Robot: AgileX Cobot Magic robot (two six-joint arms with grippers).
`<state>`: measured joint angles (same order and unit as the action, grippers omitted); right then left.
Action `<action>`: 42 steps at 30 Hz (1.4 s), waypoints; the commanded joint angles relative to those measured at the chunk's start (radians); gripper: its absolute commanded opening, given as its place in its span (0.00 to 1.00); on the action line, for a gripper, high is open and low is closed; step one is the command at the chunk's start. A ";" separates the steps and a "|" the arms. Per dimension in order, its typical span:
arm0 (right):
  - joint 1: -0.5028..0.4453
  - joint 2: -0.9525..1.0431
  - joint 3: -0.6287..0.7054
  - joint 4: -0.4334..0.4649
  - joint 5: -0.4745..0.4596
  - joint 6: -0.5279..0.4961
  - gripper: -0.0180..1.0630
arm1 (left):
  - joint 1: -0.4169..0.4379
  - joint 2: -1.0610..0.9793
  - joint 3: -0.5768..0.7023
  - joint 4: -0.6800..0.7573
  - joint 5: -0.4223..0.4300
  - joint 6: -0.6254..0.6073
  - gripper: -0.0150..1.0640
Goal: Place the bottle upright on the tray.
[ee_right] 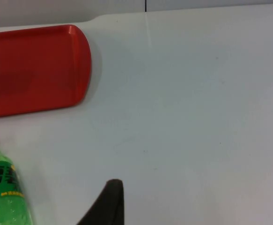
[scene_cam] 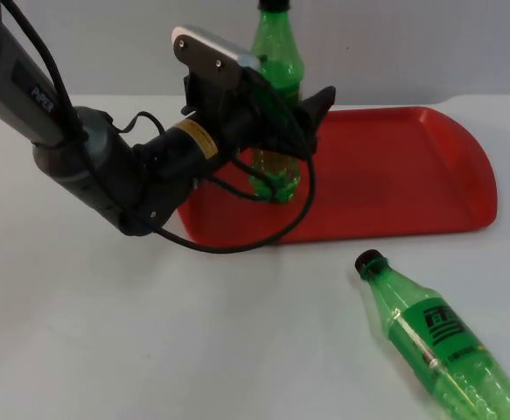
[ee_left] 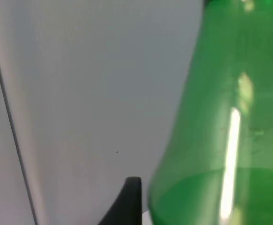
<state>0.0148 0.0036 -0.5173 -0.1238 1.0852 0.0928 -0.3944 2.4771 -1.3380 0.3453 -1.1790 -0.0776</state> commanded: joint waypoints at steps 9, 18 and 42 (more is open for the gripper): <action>-0.002 -0.004 0.002 -0.003 -0.006 -0.001 0.98 | -0.007 0.002 -0.005 0.008 -0.014 -0.011 0.87; -0.002 -0.004 0.002 -0.003 -0.006 -0.001 0.98 | -0.007 -0.004 0.001 0.012 -0.014 0.011 0.97; -0.002 -0.004 0.002 -0.003 -0.006 -0.001 0.98 | 0.000 -0.182 0.346 -0.026 0.023 -0.067 0.97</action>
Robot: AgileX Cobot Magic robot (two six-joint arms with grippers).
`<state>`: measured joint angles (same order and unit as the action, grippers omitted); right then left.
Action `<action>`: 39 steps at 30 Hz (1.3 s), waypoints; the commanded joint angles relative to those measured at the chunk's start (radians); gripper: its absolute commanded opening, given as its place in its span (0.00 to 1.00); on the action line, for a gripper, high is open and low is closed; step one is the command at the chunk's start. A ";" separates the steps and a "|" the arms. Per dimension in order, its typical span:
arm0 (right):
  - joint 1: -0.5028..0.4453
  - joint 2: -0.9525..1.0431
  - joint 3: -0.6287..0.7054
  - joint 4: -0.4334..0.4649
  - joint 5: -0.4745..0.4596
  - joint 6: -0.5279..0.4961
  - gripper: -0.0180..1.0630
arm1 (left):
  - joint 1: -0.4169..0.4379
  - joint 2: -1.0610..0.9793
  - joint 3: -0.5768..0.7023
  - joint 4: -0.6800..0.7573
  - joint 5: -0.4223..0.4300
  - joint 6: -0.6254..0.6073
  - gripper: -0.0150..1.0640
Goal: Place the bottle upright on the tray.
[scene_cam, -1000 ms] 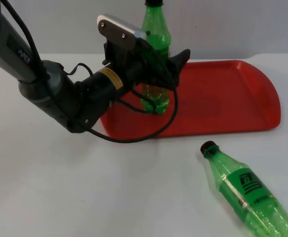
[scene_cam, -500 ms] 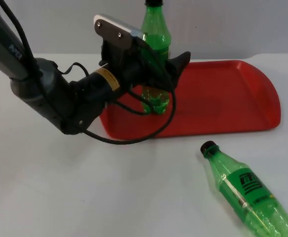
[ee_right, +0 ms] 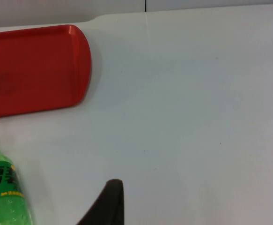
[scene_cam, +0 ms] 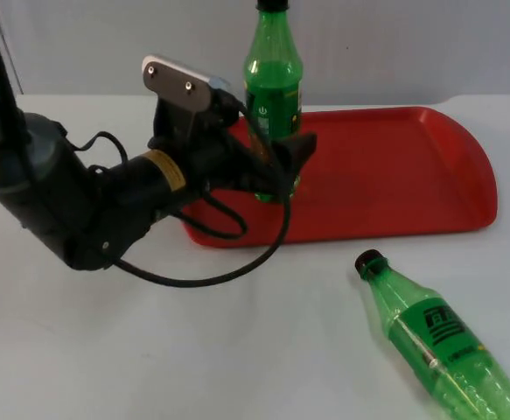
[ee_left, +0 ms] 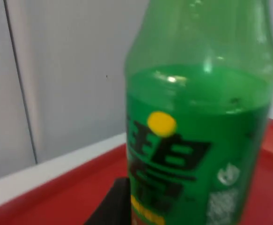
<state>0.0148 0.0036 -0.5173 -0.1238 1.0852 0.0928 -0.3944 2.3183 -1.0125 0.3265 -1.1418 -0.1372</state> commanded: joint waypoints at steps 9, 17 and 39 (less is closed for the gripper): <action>-0.002 -0.004 0.002 -0.003 -0.006 -0.001 0.98 | 0.000 -0.183 0.236 -0.082 -0.014 0.009 0.97; -0.002 -0.004 0.002 -0.003 -0.006 -0.001 0.98 | 0.000 -0.386 0.328 -0.163 0.156 0.034 0.97; -0.002 -0.004 0.002 -0.003 -0.006 -0.001 0.98 | 0.000 -1.127 0.328 -0.286 0.928 0.215 0.97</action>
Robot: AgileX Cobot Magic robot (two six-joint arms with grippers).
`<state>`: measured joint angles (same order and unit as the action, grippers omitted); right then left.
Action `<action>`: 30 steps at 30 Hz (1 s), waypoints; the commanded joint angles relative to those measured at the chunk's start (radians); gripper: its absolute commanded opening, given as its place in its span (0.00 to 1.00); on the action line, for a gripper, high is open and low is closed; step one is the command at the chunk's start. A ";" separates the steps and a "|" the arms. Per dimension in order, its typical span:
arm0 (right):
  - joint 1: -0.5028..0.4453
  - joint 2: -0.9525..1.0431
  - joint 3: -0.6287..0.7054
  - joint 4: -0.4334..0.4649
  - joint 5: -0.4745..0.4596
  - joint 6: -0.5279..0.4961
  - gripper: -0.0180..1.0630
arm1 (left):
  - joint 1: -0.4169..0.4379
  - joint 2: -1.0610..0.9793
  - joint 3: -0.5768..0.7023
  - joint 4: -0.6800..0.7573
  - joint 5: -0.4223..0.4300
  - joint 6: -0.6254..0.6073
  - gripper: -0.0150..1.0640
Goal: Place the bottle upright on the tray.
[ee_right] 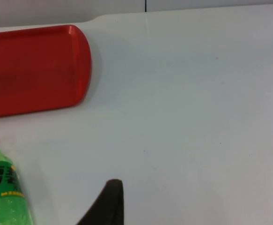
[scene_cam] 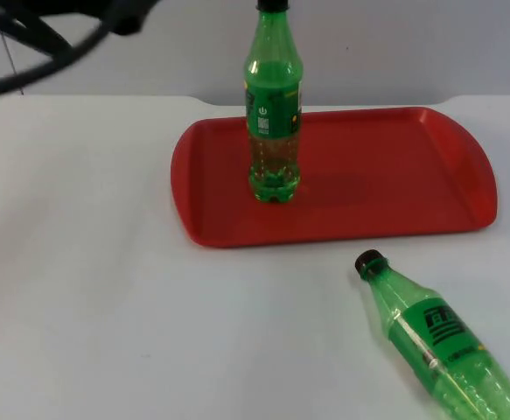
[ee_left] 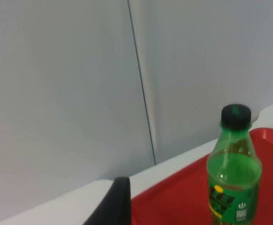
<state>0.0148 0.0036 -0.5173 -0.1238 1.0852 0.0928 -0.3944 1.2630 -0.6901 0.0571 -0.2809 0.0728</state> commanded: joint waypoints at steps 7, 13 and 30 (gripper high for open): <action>-0.002 -0.004 0.002 -0.003 -0.006 -0.001 0.98 | 0.000 -0.220 0.005 -0.016 0.207 0.009 0.97; -0.002 -0.004 0.002 -0.003 -0.006 -0.001 0.98 | 0.000 -0.341 0.005 -0.016 0.374 0.009 0.97; -0.002 -0.004 0.002 -0.003 -0.006 -0.001 0.98 | 0.000 -0.615 0.005 -0.016 0.779 -0.003 0.97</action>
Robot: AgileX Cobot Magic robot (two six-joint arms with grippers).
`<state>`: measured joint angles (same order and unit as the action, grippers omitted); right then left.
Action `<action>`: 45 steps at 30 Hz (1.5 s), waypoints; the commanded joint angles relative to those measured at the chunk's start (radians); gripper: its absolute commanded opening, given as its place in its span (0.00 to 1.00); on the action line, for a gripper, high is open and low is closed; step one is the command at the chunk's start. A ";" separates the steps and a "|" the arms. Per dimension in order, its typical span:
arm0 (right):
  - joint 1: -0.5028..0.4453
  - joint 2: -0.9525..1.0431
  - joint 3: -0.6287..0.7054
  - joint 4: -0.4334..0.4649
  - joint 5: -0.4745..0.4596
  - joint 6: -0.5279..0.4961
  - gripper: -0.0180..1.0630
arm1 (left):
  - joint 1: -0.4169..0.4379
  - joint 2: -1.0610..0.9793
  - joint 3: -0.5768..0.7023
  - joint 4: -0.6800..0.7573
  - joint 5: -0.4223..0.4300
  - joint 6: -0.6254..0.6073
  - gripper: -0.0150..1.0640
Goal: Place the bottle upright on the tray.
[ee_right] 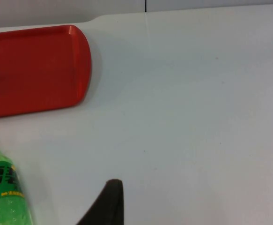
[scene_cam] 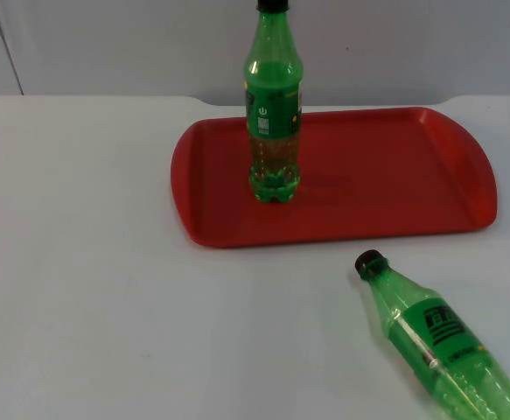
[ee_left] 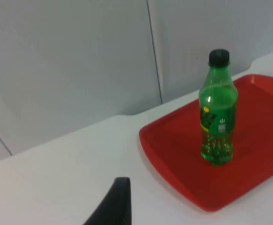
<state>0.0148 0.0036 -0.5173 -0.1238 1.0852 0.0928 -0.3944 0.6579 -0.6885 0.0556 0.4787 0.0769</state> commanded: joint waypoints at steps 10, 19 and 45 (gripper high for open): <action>-0.002 -0.004 0.002 -0.003 -0.006 -0.001 0.98 | 0.000 -0.111 0.004 -0.021 0.146 -0.007 0.97; -0.002 -0.004 0.002 0.000 -0.006 -0.001 0.98 | 0.000 -0.194 0.004 -0.056 0.234 -0.007 0.97; -0.002 -0.004 0.002 0.000 -0.006 -0.001 0.98 | 0.000 -0.538 0.004 -0.056 0.521 -0.007 0.97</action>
<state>0.0148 0.0036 -0.5173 -0.1238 1.0852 0.0928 -0.3944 0.1338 -0.6885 0.0119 0.9898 0.0734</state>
